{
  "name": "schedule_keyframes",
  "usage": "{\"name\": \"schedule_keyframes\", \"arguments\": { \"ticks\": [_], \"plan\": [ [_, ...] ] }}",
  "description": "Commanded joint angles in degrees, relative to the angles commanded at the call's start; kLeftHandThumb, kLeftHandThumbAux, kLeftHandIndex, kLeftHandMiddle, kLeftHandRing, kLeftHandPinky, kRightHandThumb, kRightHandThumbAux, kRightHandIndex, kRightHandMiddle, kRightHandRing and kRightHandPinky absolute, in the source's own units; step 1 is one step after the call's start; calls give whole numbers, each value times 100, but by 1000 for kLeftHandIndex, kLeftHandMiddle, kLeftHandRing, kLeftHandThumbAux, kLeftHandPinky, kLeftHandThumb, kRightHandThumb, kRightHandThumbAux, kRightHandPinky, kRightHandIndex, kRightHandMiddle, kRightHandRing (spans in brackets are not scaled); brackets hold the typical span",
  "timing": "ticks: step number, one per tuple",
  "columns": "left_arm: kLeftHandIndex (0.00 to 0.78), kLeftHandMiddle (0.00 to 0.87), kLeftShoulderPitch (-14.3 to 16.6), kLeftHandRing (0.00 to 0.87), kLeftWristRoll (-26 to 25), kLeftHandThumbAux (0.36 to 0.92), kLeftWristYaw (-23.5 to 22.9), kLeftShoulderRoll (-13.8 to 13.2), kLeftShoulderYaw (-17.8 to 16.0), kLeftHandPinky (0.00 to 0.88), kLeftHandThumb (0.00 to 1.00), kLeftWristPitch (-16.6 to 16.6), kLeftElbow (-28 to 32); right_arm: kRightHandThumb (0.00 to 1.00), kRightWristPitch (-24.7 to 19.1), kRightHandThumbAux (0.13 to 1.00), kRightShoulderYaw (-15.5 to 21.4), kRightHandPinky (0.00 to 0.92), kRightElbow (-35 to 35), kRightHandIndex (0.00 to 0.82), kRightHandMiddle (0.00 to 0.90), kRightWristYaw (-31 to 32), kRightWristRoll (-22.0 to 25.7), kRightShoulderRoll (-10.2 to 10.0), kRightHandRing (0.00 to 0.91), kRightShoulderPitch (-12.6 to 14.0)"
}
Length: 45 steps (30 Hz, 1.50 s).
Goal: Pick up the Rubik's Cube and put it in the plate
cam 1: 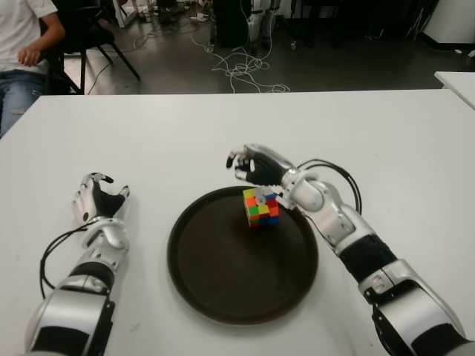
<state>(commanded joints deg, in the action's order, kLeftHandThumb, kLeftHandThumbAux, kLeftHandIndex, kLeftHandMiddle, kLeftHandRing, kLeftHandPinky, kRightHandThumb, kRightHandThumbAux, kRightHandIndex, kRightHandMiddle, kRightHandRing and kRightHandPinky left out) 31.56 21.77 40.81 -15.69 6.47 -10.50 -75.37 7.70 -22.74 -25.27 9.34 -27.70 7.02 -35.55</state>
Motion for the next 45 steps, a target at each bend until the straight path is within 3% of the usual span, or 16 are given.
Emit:
{"name": "schedule_keyframes", "arguments": {
  "ticks": [12, 16, 21, 23, 24, 25, 26, 27, 29, 33, 37, 42, 45],
  "plan": [
    [412, 216, 0, 227, 12, 709, -31, -20, 27, 250, 700, 16, -23, 687, -300, 731, 188, 774, 417, 434, 778, 286, 230, -20, 786, -104],
    [412, 212, 0, 225, -7, 709, -39, -12, 13, 252, 700, -8, -20, 684, -219, 732, 217, 773, 1062, 433, 775, 280, 259, 47, 785, 179],
    [412, 215, -1, 228, -14, 709, -32, -7, 7, 257, 700, -34, -17, 681, 5, 734, 182, 760, 1382, 432, 760, 213, 245, 78, 772, 386],
    [412, 216, -3, 225, -11, 710, -31, -7, 10, 252, 700, -47, -16, 679, 159, 736, 163, 717, 1697, 429, 701, 302, 338, 122, 731, 557],
    [412, 216, -2, 224, -8, 710, -33, -7, 13, 252, 700, -48, -18, 434, 178, 748, 166, 656, 1851, 384, 597, 396, 409, 150, 671, 624],
    [412, 216, 0, 224, -3, 711, -37, -7, 18, 252, 700, -43, -22, 347, 211, 752, 172, 634, 1911, 368, 560, 559, 538, 185, 649, 633],
    [412, 218, 2, 227, 1, 710, -40, -8, 22, 261, 702, -40, -25, 222, 233, 737, 176, 570, 1943, 302, 468, 672, 626, 209, 588, 636],
    [413, 219, 5, 229, 2, 710, -51, -11, 23, 267, 702, -34, -32, 142, 315, 726, 177, 528, 1868, 259, 410, 827, 762, 233, 549, 592],
    [413, 216, 8, 231, 1, 711, -72, -15, 21, 269, 702, -25, -45, 72, 426, 707, 184, 495, 1792, 194, 346, 1079, 982, 266, 510, 548],
    [412, 210, 0, 225, 21, 711, -157, -54, 35, 268, 701, 0, -94, 15, 599, 666, 205, 531, 1641, 75, 263, 1621, 1473, 329, 511, 477],
    [413, 210, -7, 230, 70, 710, -100, -52, 79, 274, 701, -1, -75, 3, 729, 619, 233, 515, 1420, 21, 202, 1839, 1638, 365, 474, 383],
    [411, 205, -25, 227, 108, 711, 19, -11, 120, 271, 699, -21, -10, 0, 797, 565, 265, 195, 1286, 2, 55, 1824, 1617, 344, 163, 345],
    [410, 207, -13, 228, 90, 711, 2, -16, 106, 273, 700, -22, -27, 0, 886, 551, 285, 109, 1235, 0, 22, 1748, 1569, 331, 70, 352]
  ]
}}
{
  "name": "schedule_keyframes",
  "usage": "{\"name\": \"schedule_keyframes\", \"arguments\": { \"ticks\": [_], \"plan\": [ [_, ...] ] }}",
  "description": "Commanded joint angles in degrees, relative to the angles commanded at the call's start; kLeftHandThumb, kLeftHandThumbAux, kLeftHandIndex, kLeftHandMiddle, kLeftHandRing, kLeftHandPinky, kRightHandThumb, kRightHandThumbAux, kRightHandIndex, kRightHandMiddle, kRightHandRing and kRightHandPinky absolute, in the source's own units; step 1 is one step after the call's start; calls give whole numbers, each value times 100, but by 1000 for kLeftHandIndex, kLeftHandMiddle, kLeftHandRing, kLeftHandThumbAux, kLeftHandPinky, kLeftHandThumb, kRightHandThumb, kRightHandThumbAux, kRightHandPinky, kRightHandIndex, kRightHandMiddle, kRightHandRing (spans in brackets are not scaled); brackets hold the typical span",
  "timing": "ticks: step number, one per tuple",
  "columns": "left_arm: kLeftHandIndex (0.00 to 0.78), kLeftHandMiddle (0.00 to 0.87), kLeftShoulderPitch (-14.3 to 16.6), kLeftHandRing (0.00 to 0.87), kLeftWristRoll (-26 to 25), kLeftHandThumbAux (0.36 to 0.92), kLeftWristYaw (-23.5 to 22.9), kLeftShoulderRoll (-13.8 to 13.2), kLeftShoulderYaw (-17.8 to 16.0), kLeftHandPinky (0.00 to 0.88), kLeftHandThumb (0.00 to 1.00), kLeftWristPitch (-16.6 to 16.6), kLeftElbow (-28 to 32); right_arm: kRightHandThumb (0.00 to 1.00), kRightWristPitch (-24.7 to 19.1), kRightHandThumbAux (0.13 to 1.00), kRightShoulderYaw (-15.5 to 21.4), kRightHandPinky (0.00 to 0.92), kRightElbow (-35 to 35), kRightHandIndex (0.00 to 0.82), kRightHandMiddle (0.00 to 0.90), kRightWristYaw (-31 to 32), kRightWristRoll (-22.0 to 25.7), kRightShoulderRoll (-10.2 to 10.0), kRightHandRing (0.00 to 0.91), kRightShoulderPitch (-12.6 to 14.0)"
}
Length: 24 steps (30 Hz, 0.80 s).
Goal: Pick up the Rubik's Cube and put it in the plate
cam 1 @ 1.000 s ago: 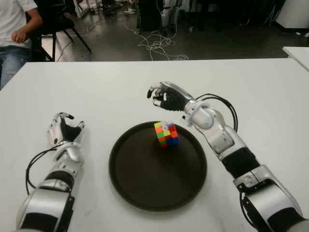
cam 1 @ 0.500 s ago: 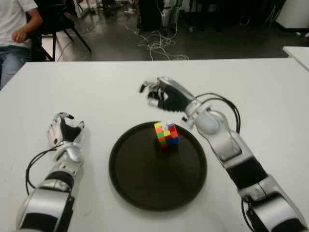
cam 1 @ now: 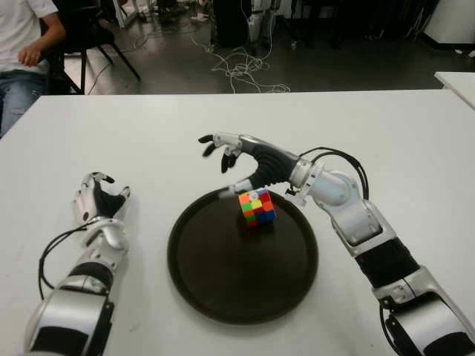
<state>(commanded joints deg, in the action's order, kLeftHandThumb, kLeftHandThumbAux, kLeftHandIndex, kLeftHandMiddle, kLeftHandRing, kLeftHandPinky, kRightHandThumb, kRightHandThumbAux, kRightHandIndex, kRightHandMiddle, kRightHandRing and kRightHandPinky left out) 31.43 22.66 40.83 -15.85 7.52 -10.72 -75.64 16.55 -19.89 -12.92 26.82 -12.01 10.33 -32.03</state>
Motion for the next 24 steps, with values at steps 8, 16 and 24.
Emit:
{"name": "schedule_keyframes", "arguments": {
  "ticks": [8, 16, 24],
  "plan": [
    [412, 218, 7, 230, -44, 709, -16, 7, -40, 252, 701, -12, -4, 0, 393, 530, 122, 4, -316, 0, 0, -237, -3, -46, 2, 11],
    [412, 230, 21, 238, -58, 709, -1, 21, -75, 256, 701, 26, -13, 0, 1032, 528, 662, 0, -992, 0, 0, -420, 254, 189, 0, -175],
    [414, 233, 20, 231, -84, 708, 10, 34, -120, 237, 704, -14, -1, 0, 1649, 579, 1131, 0, -1885, 0, 0, -1173, -13, 561, 0, -303]
  ]
}}
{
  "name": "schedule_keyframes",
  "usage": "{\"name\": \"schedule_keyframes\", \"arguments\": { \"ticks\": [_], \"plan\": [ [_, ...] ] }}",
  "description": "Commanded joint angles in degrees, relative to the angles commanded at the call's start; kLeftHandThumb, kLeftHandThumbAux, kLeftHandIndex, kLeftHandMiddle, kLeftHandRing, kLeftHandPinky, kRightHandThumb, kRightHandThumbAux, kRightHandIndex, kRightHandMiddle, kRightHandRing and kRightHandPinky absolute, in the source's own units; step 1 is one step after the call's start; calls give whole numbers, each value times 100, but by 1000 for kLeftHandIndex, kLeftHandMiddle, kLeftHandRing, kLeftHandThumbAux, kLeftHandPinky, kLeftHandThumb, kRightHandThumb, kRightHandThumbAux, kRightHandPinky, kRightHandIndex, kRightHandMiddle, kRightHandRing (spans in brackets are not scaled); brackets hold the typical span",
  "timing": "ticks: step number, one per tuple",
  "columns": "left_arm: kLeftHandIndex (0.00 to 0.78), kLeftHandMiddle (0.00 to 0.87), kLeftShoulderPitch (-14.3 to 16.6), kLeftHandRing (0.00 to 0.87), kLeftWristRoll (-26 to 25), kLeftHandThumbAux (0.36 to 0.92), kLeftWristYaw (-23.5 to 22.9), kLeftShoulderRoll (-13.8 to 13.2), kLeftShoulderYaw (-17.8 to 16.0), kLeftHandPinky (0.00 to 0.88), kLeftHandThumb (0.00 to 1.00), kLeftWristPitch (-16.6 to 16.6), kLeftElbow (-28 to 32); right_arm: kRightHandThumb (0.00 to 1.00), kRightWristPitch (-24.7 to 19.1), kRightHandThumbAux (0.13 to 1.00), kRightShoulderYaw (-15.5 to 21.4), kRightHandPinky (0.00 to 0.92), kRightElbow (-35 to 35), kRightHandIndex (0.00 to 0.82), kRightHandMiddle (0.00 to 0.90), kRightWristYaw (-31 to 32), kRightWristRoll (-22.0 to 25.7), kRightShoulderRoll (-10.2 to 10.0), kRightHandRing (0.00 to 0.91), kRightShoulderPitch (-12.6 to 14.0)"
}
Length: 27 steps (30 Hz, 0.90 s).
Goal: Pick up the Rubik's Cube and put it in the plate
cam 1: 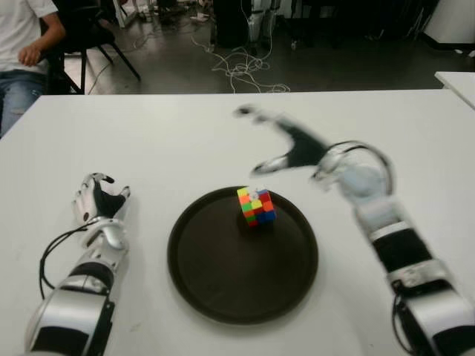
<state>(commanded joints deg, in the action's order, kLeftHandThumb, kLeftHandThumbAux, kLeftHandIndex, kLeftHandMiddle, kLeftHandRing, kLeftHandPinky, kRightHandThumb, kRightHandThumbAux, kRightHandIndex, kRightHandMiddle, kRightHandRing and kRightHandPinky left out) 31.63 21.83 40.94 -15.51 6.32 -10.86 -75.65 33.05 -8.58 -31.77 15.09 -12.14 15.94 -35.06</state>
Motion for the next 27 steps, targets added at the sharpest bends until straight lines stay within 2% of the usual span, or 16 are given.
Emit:
{"name": "schedule_keyframes", "arguments": {
  "ticks": [6, 10, 13, 18, 24, 26, 27],
  "plan": [
    [413, 235, 9, 237, -1, 708, -23, -14, 0, 259, 703, -7, 2, 0, 698, 581, 277, 0, -576, 0, 0, -346, 96, 313, 0, 149],
    [411, 232, 0, 243, 26, 710, -46, -43, 25, 274, 701, 3, 1, 0, 853, 577, 454, 0, -925, 0, 0, -505, 152, 433, 0, 72],
    [410, 228, 4, 246, 47, 710, -77, -59, 49, 275, 699, 55, -5, 0, 933, 593, 558, 0, -1187, 0, 0, -1024, -97, 523, 0, 147],
    [408, 228, -3, 246, 46, 711, -109, -71, 55, 271, 698, 58, 0, 0, 984, 640, 672, 0, -1801, 0, 0, -1425, -114, 583, 0, 158],
    [406, 221, -6, 241, 35, 713, -116, -77, 50, 278, 697, 73, 8, 0, 1137, 666, 828, 0, -2503, 0, 0, -1597, 30, 634, 0, 165],
    [405, 216, -10, 238, 30, 714, -125, -87, 45, 277, 696, 77, 9, 0, 1124, 667, 854, 0, -2606, 0, 0, -1710, 34, 596, 0, 205],
    [405, 214, -10, 236, 14, 715, -144, -93, 30, 276, 695, 82, 8, 0, 1075, 666, 842, 0, -2588, 0, 0, -1894, -38, 549, 0, 333]
  ]
}}
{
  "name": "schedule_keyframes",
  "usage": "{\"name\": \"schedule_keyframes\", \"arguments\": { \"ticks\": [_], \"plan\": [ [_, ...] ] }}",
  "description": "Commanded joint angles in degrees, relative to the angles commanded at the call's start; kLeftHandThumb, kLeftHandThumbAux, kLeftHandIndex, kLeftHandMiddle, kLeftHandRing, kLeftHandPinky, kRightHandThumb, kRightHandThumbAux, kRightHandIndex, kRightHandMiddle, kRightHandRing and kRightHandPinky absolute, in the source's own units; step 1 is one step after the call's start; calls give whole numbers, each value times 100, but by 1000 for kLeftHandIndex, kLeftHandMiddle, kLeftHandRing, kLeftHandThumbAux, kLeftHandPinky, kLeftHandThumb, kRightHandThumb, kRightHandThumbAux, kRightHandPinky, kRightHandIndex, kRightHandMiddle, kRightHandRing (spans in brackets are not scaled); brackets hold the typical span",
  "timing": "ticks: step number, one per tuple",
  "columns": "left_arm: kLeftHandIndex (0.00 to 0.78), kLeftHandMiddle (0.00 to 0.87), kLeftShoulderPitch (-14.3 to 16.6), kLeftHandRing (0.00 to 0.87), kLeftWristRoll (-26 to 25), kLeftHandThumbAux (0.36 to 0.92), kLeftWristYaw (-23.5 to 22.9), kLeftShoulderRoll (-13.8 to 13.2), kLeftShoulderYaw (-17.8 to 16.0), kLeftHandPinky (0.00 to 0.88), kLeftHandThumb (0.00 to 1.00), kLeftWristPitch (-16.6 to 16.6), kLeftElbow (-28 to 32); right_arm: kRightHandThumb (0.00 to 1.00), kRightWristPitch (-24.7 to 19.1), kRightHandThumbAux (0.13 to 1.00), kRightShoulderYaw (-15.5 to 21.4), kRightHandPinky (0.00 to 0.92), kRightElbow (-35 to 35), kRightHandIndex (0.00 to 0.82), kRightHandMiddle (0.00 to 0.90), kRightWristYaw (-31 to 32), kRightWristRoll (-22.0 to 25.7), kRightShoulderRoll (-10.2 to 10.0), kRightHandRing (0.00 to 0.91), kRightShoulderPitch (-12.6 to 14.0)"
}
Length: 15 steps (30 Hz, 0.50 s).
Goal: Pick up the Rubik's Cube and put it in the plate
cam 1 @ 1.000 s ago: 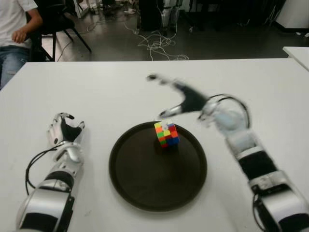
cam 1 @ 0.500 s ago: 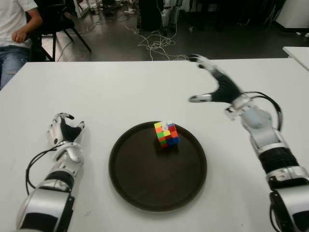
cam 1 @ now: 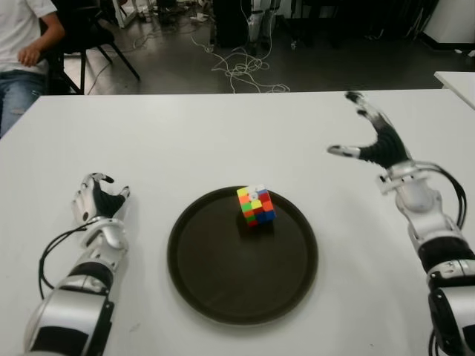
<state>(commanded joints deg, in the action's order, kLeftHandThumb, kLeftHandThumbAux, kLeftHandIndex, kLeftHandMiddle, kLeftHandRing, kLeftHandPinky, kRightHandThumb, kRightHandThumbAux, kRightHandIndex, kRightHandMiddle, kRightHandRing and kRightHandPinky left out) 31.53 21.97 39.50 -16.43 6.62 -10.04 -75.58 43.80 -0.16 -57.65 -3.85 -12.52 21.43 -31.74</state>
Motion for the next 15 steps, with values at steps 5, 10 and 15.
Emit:
{"name": "schedule_keyframes", "arguments": {
  "ticks": [5, 10, 15],
  "plan": [
    [403, 211, 5, 234, -71, 715, -61, -3, -72, 275, 694, -5, -4, 0, -232, 643, -108, 0, 1, 0, 0, -499, -271, -22, 0, 205],
    [402, 208, 4, 227, -112, 716, -84, 3, -122, 262, 693, -24, 2, 0, -523, 622, -171, 0, -166, 0, 0, -744, -392, -24, 0, 239],
    [401, 206, -1, 223, -148, 718, -91, -8, -155, 262, 691, -64, 3, 0, -686, 604, -163, 0, -385, 0, 0, -865, -346, -104, 0, 262]
  ]
}}
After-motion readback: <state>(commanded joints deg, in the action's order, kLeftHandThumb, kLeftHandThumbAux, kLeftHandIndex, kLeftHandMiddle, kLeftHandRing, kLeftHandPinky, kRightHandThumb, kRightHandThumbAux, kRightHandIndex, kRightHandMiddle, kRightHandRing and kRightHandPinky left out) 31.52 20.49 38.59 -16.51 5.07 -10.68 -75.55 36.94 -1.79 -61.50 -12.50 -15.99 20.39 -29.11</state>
